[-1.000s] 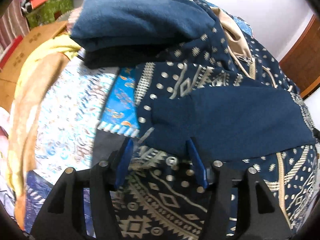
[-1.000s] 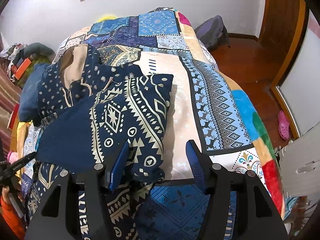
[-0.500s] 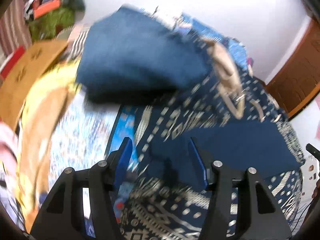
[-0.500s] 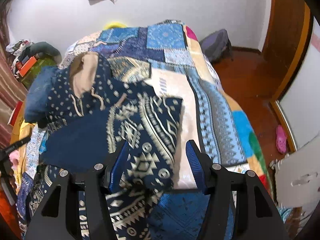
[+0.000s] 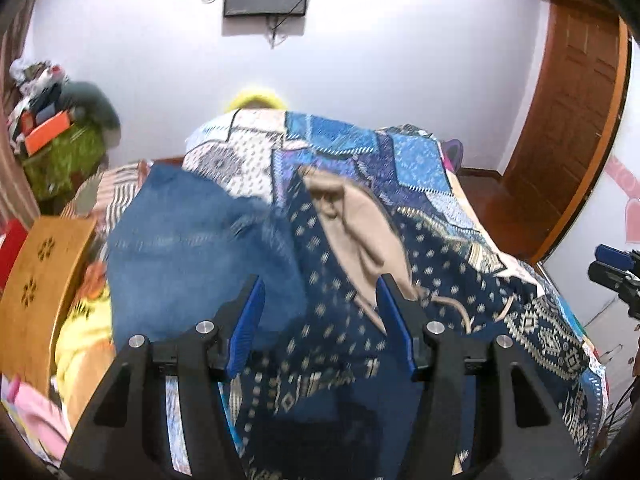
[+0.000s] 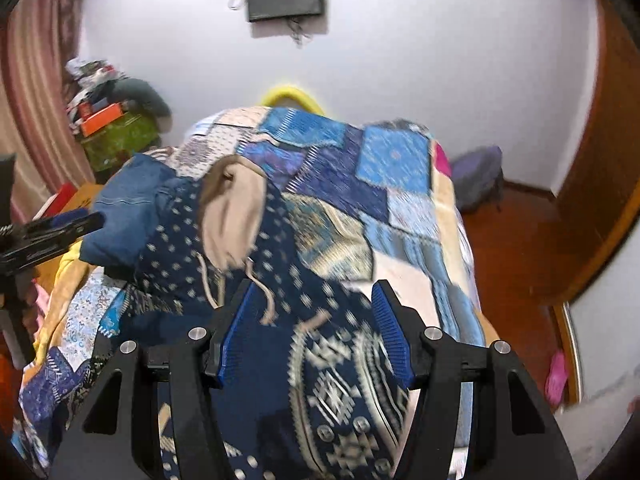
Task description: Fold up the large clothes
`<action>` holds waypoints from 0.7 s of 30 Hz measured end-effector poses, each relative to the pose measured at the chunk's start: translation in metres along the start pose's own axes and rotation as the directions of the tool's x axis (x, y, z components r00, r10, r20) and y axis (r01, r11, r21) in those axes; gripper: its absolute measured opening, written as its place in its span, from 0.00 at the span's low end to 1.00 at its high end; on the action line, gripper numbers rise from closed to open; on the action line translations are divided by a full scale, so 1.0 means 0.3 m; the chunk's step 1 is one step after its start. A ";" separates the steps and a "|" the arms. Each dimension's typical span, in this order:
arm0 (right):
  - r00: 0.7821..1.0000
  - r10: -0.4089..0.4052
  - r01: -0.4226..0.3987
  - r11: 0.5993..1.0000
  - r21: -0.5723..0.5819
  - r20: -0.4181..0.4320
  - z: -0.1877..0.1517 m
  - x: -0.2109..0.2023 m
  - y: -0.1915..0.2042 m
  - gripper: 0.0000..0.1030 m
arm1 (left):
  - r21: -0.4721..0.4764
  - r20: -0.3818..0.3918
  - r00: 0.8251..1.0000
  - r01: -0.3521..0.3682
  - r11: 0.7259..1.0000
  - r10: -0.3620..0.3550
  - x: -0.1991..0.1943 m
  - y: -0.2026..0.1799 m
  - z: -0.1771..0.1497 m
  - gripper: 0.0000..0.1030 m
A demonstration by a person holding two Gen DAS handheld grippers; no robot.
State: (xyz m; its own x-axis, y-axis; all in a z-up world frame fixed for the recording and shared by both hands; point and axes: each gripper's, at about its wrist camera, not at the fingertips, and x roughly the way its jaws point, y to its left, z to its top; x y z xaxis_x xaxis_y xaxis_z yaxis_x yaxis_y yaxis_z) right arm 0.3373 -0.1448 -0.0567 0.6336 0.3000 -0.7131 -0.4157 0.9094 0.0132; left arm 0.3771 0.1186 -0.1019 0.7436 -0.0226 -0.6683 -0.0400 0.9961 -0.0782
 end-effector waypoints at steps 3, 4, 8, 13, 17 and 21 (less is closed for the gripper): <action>1.000 0.026 -0.026 0.998 -0.051 0.011 0.041 0.044 0.052 0.53 | 0.015 0.029 0.999 -0.021 1.000 0.021 0.050 -0.023 0.049 0.55; 0.999 0.036 -0.036 0.997 -0.063 0.006 0.057 0.071 0.070 0.53 | 0.023 0.031 0.999 -0.030 0.999 0.030 0.068 -0.033 0.066 0.55; 0.997 0.072 -0.074 0.995 -0.070 -0.020 0.106 0.172 0.112 0.53 | 0.056 0.022 0.998 -0.054 0.997 0.053 0.155 -0.054 0.113 0.55; 0.988 0.133 -0.134 0.991 -0.011 -0.074 0.180 0.321 0.122 0.53 | 0.080 -0.009 0.999 -0.039 0.996 0.040 0.254 -0.060 0.140 0.55; 0.982 0.144 -0.140 0.989 0.042 -0.124 0.226 0.445 0.109 0.53 | 0.064 -0.052 0.998 -0.020 0.998 0.024 0.339 -0.033 0.156 0.52; 0.961 0.161 -0.151 0.987 0.063 -0.223 0.248 0.601 0.102 0.53 | 0.043 -0.098 0.995 -0.019 0.999 0.023 0.430 0.001 0.168 0.45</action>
State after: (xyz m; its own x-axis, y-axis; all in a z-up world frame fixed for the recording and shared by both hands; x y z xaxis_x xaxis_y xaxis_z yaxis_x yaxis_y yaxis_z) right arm 0.4873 -0.0413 -0.1327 0.3968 0.3706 -0.8398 -0.4644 0.8702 0.1645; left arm 0.5068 0.1201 -0.1508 0.6737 -0.0083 -0.7389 -0.0252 0.9991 -0.0342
